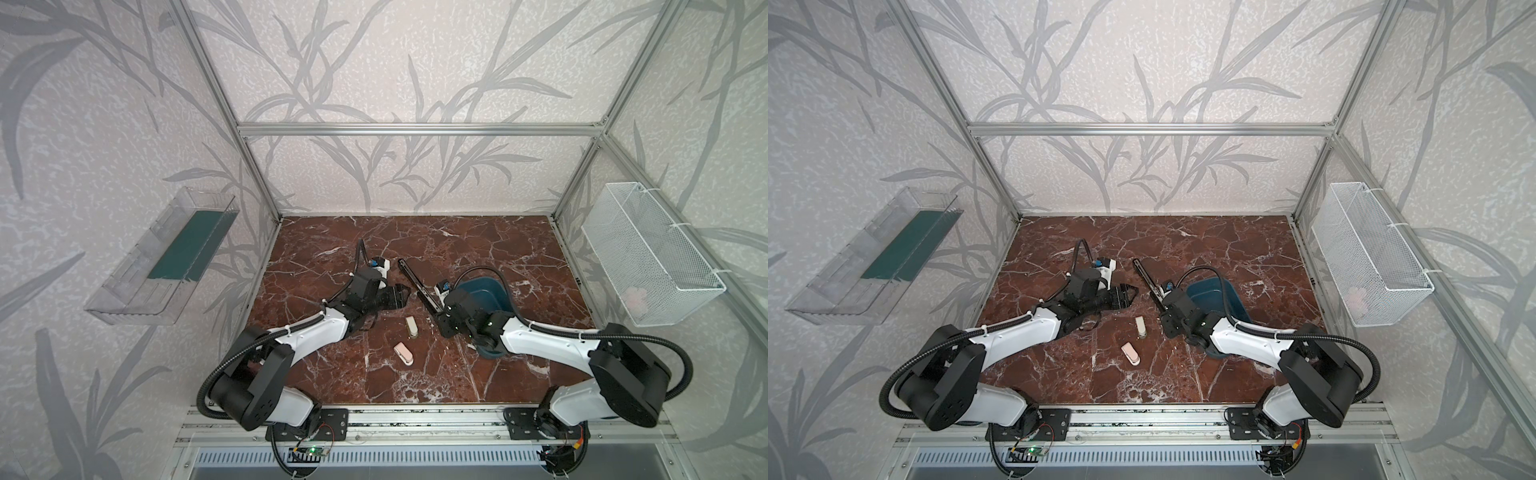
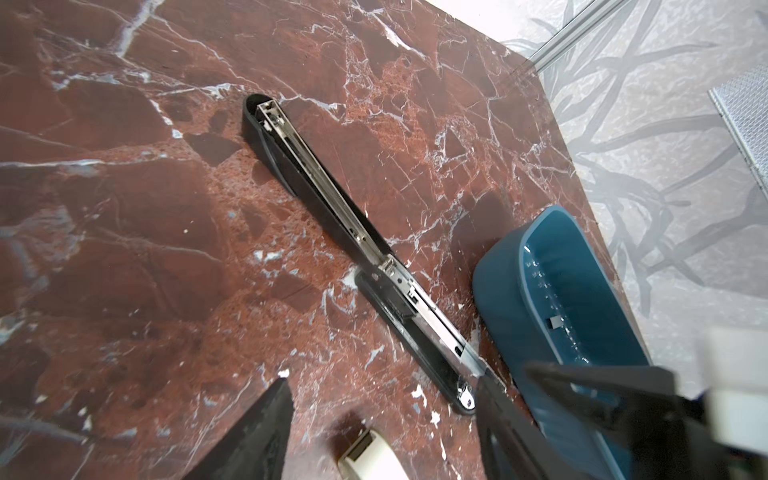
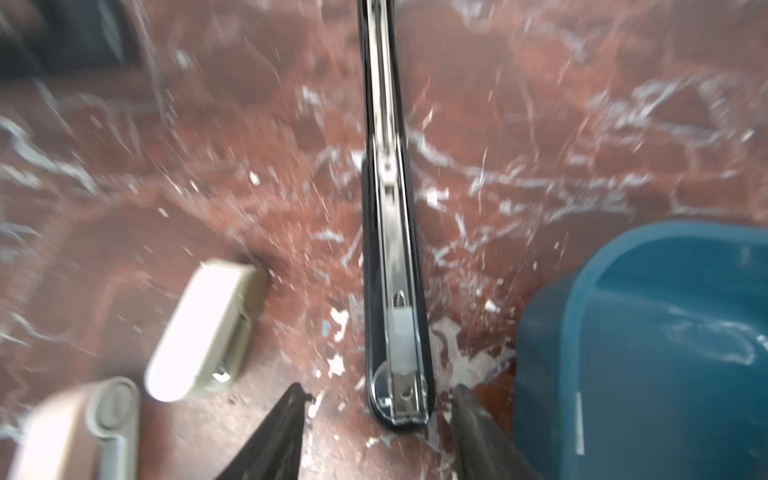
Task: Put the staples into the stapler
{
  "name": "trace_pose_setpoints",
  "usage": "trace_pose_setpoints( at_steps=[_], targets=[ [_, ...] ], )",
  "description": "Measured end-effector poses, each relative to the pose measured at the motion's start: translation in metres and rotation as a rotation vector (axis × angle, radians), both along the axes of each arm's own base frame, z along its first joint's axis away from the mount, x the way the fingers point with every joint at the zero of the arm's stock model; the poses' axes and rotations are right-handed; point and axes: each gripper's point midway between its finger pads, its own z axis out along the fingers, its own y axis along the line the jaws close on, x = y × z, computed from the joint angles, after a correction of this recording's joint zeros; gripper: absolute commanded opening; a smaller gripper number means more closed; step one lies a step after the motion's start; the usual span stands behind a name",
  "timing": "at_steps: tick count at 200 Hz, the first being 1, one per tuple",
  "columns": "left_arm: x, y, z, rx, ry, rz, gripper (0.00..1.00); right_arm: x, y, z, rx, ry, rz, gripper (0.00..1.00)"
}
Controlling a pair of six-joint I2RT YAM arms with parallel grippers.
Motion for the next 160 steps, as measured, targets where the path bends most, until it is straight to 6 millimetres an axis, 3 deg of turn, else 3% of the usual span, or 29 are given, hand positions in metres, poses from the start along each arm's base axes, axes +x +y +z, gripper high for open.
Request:
trace_pose_setpoints(
  at_steps=[71,160],
  targets=[
    [0.005,-0.012,-0.017,-0.029,0.079,-0.022,0.7,0.006,0.009,-0.012,-0.074,0.036,0.037,0.42],
    [0.017,-0.024,-0.037,-0.055,0.154,-0.036,0.7,0.004,0.001,-0.011,-0.091,0.02,0.033,0.43]
  ],
)
